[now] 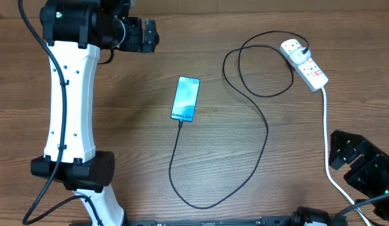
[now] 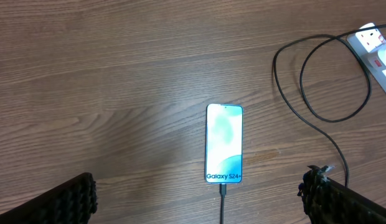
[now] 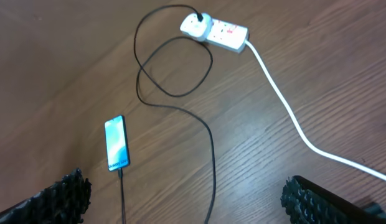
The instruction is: Plug charger to phone and switch on socket
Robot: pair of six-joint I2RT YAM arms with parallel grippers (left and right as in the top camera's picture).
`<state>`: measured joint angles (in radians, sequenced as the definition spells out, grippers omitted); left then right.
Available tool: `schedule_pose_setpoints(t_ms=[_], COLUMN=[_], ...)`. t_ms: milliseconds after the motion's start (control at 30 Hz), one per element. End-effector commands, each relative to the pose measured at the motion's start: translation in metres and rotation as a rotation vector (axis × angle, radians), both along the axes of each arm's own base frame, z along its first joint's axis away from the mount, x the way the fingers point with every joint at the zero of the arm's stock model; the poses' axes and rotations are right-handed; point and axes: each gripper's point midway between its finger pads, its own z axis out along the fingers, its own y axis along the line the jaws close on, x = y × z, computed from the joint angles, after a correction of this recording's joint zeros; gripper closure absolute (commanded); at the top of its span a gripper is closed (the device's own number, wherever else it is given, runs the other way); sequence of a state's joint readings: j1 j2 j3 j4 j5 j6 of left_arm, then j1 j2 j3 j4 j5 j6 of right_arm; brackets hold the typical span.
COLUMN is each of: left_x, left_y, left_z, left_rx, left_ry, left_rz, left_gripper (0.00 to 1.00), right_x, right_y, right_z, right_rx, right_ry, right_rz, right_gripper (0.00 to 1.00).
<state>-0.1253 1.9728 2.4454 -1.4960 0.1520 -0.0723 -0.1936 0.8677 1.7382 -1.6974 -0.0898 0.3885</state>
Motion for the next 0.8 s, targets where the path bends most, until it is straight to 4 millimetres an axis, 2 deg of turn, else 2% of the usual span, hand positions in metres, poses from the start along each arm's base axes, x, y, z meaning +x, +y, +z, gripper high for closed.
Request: schedule_pose_setpoints(t_ms=[0,767], left_x=[0.0007,0.0007], left_y=[-0.0018,-0.0018], left_z=[-0.0017,-0.0017], left_rx=[0.004,0.004], left_ry=[0.002,0.002], left_rz=[-0.001,-0.001], left_gripper=[0.0,0.0], right_x=[0.0013,0.0021], right_y=[0.0048,0.0088], right_z=[-0.005,-0.0049], right_rx=[0.022,0.038], right_ry=[0.012,0.01], right_rz=[0.021,0.038], right_gripper=[0.0,0.0])
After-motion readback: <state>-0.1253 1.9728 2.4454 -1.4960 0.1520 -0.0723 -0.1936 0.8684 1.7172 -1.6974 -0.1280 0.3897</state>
